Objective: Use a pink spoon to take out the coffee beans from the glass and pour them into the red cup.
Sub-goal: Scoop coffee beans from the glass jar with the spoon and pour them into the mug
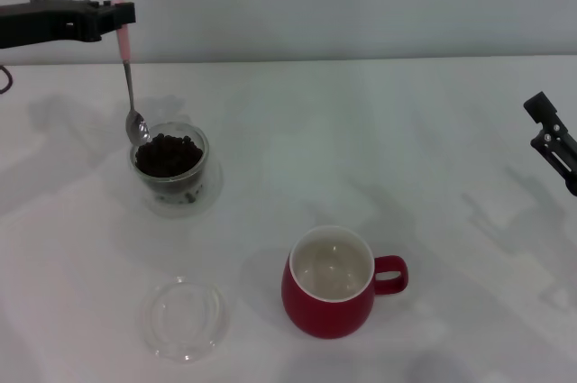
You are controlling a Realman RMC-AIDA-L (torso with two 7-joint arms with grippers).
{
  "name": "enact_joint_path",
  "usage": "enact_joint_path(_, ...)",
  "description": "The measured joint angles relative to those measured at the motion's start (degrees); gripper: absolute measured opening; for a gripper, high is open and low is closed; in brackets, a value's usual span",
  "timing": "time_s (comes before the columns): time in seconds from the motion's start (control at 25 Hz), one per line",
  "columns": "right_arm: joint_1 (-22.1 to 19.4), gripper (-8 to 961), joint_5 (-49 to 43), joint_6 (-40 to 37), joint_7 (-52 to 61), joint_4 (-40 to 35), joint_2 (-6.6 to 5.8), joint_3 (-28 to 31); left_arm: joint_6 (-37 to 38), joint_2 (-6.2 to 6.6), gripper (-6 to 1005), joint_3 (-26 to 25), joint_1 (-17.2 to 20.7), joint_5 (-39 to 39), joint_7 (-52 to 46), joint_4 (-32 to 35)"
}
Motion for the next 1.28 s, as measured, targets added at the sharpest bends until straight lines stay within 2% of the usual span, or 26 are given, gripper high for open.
enact_joint_path(0.32,0.04,816,0.58,0.32,0.0,0.86,-0.09,0.14,5.04,-1.97,125,3.36,-0.11,0.14,0.12,-0.27)
enact_joint_path(0.48,0.04,816,0.9,0.88,0.0,1.02,-0.09,0.14,6.45,-2.59,125,3.65,0.32,0.19,0.21,-0.46)
enact_joint_path(0.88,0.13,815,0.89,3.35,0.0,1.03,-0.08,0.62,8.14,-5.12,125,3.33,2.81,-1.19,0.41,-0.62)
enact_joint_path(1.28,0.13,815,0.73,4.41,0.0,1.03,-0.08,0.53,7.69,-5.56,125,3.37,8.2,-10.02,-0.33,-2.08)
